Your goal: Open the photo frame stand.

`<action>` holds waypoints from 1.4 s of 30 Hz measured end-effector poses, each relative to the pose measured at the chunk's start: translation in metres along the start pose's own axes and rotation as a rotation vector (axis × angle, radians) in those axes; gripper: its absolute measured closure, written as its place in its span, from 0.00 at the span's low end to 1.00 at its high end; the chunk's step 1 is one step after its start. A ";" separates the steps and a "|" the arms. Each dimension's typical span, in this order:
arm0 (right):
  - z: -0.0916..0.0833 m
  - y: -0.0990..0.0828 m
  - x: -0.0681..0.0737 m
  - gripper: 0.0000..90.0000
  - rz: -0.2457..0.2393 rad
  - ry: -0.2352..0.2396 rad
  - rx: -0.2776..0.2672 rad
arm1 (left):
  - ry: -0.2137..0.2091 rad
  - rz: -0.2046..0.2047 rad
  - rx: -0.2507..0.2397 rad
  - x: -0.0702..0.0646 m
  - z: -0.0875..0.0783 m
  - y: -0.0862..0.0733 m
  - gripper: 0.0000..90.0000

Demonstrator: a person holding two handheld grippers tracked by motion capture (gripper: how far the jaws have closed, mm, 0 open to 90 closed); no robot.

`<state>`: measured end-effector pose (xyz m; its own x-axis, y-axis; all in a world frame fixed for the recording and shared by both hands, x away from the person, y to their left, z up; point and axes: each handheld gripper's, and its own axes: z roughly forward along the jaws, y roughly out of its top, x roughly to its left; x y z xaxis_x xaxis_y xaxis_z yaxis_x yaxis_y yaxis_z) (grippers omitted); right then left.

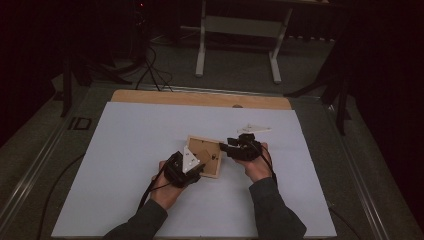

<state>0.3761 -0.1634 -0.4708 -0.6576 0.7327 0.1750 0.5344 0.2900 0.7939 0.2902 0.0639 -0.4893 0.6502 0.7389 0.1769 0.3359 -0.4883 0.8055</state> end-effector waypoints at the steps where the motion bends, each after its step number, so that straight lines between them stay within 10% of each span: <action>1: 0.000 0.000 0.000 0.61 0.000 0.000 0.000 | 0.003 0.006 -0.002 -0.001 0.000 0.000 0.59; 21: 0.018 -0.005 -0.008 0.50 0.093 0.118 0.059 | 0.010 0.069 -0.020 -0.004 -0.002 -0.002 0.59; 42: 0.014 -0.004 -0.001 0.58 0.038 0.103 0.035 | -0.252 -0.264 0.160 0.038 0.011 -0.002 0.63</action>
<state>0.3819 -0.1572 -0.4824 -0.6866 0.6770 0.2651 0.5770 0.2855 0.7652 0.3219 0.0875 -0.4905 0.6676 0.7213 -0.1845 0.6026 -0.3780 0.7029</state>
